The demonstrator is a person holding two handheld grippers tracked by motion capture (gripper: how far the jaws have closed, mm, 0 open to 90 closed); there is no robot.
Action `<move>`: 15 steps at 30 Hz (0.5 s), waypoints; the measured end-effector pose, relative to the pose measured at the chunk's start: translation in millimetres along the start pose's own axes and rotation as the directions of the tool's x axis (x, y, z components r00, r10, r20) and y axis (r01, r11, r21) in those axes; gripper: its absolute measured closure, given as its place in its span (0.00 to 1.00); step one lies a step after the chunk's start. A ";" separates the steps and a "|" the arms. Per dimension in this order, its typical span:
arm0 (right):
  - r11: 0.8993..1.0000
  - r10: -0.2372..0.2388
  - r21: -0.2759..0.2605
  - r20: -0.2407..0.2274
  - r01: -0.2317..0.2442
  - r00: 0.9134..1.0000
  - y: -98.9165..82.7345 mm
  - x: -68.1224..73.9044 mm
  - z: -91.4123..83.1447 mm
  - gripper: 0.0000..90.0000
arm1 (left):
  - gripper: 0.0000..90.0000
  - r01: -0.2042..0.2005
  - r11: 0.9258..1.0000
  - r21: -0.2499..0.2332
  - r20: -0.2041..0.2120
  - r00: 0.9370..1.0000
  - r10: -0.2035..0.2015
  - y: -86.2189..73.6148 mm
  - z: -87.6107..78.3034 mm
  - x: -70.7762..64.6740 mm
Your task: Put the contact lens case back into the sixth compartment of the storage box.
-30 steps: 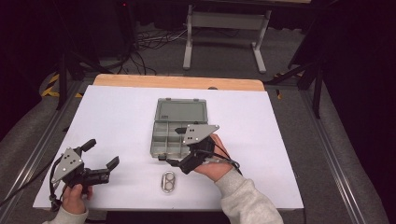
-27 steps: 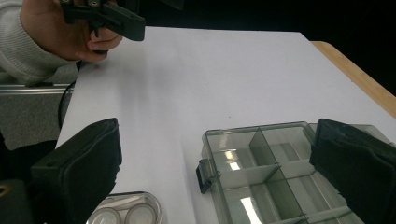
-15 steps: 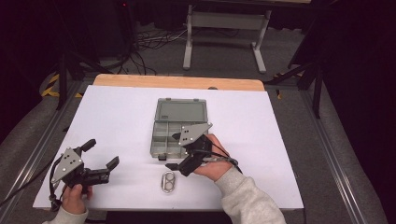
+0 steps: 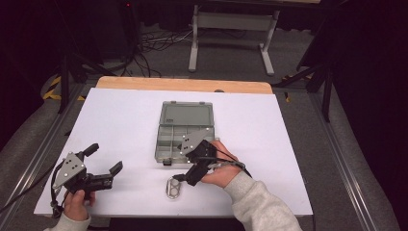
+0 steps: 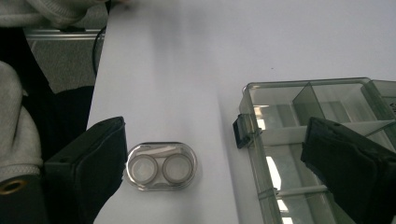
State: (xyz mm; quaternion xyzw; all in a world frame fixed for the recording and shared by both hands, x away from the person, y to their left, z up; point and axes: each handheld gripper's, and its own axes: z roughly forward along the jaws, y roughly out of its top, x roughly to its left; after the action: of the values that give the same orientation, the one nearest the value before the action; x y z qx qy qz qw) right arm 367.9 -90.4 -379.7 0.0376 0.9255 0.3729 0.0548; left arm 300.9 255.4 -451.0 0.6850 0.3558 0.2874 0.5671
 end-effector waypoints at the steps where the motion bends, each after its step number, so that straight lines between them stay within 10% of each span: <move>1: 1.000 0.000 0.008 -0.005 0.000 1.000 0.0 0.5 1.0 0.08 | 0.00 0.000 1.000 0.000 0.000 1.000 0.000 0.0 0.1 0.0; 15: 0.995 -0.013 0.103 -0.045 0.017 0.999 0.9 5.4 10.2 0.09 | 0.00 0.003 1.000 -0.001 -0.002 1.000 -0.003 0.2 -0.5 0.4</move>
State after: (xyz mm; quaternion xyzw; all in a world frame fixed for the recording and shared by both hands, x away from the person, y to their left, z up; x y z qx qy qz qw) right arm 363.9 -82.2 -386.8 0.0252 0.9448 0.3249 0.0349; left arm 300.8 255.9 -450.7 0.6838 0.3574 0.2874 0.5675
